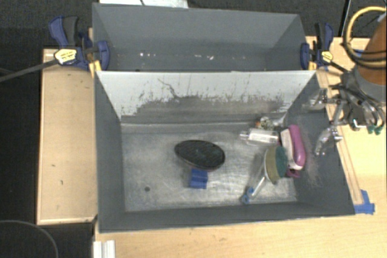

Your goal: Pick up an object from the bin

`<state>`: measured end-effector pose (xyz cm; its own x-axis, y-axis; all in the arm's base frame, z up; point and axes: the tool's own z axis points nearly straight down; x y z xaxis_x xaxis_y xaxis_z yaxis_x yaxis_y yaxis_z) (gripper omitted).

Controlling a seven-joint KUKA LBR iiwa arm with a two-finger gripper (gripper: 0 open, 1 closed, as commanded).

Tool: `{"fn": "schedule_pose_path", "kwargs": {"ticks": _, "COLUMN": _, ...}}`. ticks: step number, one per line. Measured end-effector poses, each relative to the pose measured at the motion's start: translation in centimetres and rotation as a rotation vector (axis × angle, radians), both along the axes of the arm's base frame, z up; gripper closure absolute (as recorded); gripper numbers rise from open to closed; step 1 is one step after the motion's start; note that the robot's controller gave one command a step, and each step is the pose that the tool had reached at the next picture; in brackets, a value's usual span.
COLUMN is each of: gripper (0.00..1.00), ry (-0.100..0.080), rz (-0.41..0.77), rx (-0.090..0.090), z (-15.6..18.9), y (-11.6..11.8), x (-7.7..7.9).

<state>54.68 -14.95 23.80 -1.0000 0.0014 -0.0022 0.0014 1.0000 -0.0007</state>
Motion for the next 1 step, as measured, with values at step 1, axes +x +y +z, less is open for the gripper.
{"fn": "schedule_pose_path", "kwargs": {"ticks": 1, "gripper": 0.00, "ry": -0.010, "rz": 0.051, "rx": 0.002, "z": -13.25, "y": 7.98, "x": 2.26}}
